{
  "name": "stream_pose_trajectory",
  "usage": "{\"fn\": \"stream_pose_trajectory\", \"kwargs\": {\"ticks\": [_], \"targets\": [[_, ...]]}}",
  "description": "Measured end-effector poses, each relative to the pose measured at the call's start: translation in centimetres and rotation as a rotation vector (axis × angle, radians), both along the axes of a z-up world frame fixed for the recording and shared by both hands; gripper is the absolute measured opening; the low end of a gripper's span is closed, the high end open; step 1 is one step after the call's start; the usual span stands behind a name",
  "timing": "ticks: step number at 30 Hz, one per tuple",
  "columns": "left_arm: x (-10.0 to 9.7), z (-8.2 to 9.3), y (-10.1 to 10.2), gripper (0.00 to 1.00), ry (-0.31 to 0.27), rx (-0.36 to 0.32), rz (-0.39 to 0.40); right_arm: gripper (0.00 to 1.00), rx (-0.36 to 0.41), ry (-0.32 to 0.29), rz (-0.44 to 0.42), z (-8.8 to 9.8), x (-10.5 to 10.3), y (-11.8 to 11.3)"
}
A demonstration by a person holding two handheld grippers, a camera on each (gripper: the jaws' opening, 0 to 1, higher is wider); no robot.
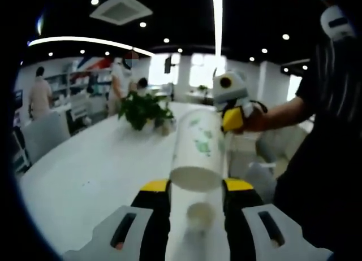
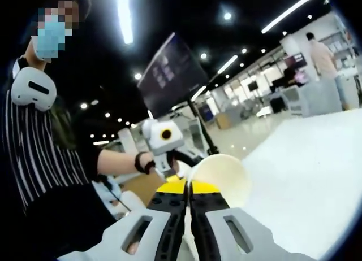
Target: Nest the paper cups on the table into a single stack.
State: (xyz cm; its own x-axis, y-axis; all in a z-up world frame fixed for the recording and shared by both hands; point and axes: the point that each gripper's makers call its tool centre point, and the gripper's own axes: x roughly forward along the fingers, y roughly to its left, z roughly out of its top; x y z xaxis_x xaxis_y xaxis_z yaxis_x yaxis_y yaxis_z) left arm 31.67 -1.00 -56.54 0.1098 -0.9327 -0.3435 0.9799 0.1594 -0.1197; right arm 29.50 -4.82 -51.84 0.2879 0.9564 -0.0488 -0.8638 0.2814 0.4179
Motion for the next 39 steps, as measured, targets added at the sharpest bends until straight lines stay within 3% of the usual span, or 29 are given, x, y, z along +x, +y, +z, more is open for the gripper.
{"fn": "stream_pose_trajectory", "kwargs": {"ticks": [5, 7, 12, 16, 21, 25, 31, 34, 39], "targets": [[0.2, 0.4, 0.3, 0.36, -0.028, -0.017, 0.035, 0.0, -0.059, -0.016, -0.004, -0.5, -0.1, 0.2], [0.0, 0.9, 0.3, 0.37, -0.011, -0.039, 0.037, 0.0, -0.082, -0.031, 0.007, -0.6, -0.2, 0.4], [-0.5, 0.2, 0.4, 0.4, -0.047, 0.002, 0.03, 0.0, -0.112, -0.052, 0.017, -0.2, -0.3, 0.6], [-0.8, 0.0, 0.4, 0.5, -0.073, 0.008, 0.039, 0.0, -0.165, -0.08, 0.033, -0.4, -0.5, 0.7], [-1.0, -0.5, 0.4, 0.5, -0.088, 0.024, 0.05, 0.0, -0.245, -0.116, 0.076, -0.9, -1.0, 1.1], [-0.8, -0.9, 0.6, 0.65, -0.118, 0.035, 0.082, 0.0, -0.28, -0.135, 0.091, -1.1, -1.1, 1.4], [-0.7, -1.4, 0.9, 0.71, -0.118, 0.039, 0.111, 0.0, -0.299, -0.142, 0.094, -1.4, -0.9, 1.4], [-0.3, -1.7, 1.3, 0.81, -0.161, 0.051, 0.141, 0.0, -0.303, -0.155, 0.084, -1.3, -0.7, 1.2], [0.5, -2.7, 2.4, 0.94, -0.142, 0.062, 0.21, 0.0, -0.321, -0.15, 0.082, -1.8, -0.6, 0.9]]}}
